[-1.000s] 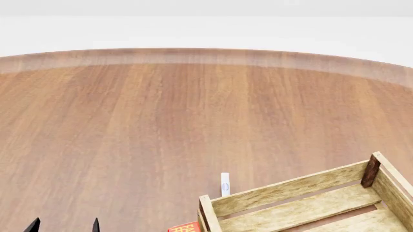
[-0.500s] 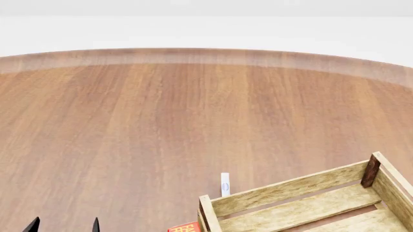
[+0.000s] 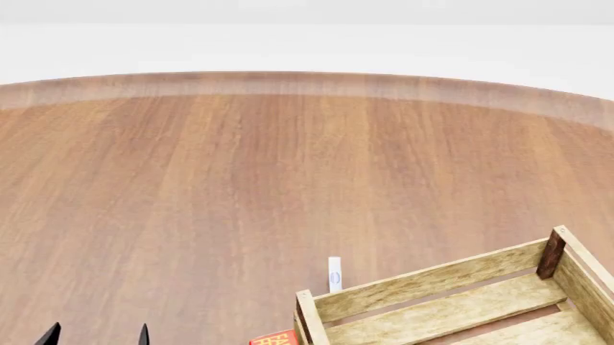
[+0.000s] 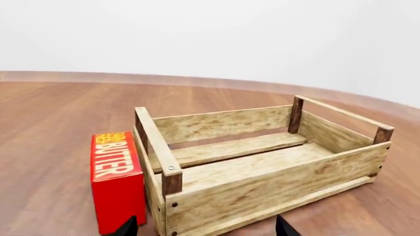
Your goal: Pick up the tomato sauce, and put it in the wooden tray.
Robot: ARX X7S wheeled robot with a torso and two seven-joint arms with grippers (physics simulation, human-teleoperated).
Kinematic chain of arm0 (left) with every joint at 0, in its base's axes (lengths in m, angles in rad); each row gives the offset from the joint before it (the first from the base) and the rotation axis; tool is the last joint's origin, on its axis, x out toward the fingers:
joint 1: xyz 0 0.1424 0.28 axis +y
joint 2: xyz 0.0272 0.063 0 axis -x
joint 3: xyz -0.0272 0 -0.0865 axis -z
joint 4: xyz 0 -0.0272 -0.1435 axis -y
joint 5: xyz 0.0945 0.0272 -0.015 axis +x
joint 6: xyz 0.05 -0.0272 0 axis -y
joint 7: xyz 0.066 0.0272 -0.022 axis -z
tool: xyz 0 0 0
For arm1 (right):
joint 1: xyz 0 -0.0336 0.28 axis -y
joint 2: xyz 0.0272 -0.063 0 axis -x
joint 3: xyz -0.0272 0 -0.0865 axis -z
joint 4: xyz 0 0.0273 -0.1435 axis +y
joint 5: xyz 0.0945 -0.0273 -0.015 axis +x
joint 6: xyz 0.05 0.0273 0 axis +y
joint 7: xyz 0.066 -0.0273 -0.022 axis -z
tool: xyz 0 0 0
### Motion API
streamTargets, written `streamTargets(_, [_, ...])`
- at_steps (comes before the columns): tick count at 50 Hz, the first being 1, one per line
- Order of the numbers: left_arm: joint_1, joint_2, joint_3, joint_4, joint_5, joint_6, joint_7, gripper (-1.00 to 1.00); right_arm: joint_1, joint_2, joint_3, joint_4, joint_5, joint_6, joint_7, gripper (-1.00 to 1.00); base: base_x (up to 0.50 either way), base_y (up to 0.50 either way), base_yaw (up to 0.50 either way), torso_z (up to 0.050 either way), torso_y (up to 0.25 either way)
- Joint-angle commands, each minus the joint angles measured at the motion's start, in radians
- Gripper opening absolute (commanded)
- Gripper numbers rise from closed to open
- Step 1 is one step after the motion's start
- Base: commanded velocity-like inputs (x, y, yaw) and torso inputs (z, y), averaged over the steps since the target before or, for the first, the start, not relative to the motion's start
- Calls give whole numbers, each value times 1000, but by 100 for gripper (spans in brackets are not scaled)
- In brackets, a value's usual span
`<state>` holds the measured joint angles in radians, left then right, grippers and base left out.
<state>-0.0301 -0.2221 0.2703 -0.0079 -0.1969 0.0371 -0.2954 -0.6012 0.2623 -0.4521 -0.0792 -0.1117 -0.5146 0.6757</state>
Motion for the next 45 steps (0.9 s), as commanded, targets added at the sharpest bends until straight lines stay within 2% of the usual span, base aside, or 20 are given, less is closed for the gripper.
streamTargets(1, [1,-5,7,5,1,0,-5,100,-15,9,8,24,26,-40,24,100,0,0,0,0,0])
streamTargets(11, [0,-8,13,5,1,2,-10,100,-23,20,27,22,59,-72,47,100,0,0,0,0,0])
streamTargets(12, [0,-8,13,4,0,2,-9,100,-1,-32,14,50,11,-62,75,100,0,0,0,0,0])
streamTargets(14, [-2,-8,13,-2,0,6,-9,100,17,-54,16,99,-11,-99,104,100,0,0,0,0,0])
streamTargets(45, [3,-18,25,2,-8,12,-25,100,56,-41,-25,187,36,-150,93,100,0,0,0,0,0])
